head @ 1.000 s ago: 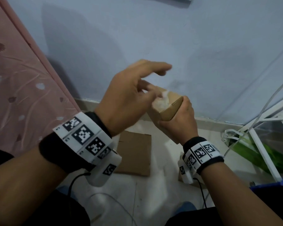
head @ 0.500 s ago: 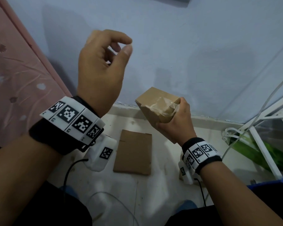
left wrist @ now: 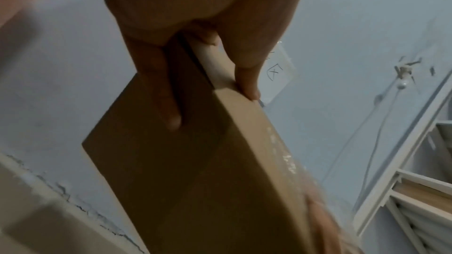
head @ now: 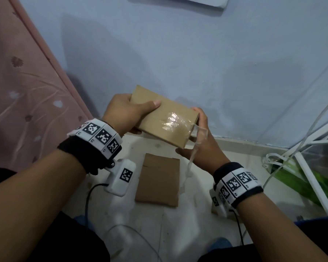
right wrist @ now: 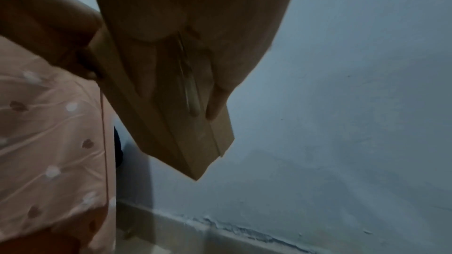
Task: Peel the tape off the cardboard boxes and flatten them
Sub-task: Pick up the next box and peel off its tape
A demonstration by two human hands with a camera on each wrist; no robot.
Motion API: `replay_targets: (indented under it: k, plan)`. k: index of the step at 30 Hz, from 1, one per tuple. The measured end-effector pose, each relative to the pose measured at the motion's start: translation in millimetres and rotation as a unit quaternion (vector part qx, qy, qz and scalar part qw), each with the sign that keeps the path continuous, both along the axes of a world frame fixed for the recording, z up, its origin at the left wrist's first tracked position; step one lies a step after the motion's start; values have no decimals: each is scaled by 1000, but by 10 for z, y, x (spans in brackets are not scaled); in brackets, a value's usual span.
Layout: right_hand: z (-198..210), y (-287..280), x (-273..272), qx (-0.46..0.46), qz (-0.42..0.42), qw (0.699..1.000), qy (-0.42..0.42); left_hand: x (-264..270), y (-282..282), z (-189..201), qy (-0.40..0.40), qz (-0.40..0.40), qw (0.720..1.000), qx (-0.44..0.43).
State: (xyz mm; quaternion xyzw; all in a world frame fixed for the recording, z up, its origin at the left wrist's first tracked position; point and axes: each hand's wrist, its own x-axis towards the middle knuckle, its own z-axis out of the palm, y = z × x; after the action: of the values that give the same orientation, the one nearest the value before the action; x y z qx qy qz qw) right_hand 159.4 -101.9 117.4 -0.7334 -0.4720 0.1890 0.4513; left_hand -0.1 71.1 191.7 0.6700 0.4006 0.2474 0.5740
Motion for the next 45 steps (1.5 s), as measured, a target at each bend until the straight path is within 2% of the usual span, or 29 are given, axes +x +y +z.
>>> replay_targets:
  k: [3, 6, 8, 9, 12, 15, 17, 22, 27, 30, 34, 42, 45]
  plan:
    - [149, 22, 44, -46, -28, 998, -36, -3, 62, 6, -11, 35, 997, 64]
    - [344, -18, 54, 54, -136, 988, 41, -16, 130, -17, -22, 41, 993, 108]
    - [450, 10, -29, 70, -136, 984, 93, -15, 116, -28, -29, 34, 991, 123]
    - [462, 46, -87, 61, -128, 986, 90, -10, 91, -26, -31, 30, 991, 129]
    - [437, 137, -239, 26, -155, 987, -25, 14, -17, 0, -11, 22, 985, 173]
    - [383, 166, -317, 1, -170, 974, -150, 33, -109, 10, -7, 20, 981, 192]
    - [376, 164, -326, 0, -176, 968, -181, 38, -142, 11, -7, 15, 980, 199]
    - [432, 174, -316, 28, -196, 962, -186, 31, -94, 38, -16, 14, 982, 187]
    - [418, 175, -415, 21, -173, 972, -157, 19, -33, 85, -14, 21, 983, 180]
    - [422, 179, -416, 52, -160, 962, -213, 0, 12, 107, -23, 16, 989, 146]
    - [519, 197, -428, 41, -126, 952, -275, -19, 49, 164, -33, 27, 988, 147]
    - [596, 143, -376, 97, -48, 971, -213, -58, 97, 239, -1, 48, 988, 148]
    - [605, 145, -383, 92, -62, 971, -214, -63, 73, 256, 4, 47, 986, 159]
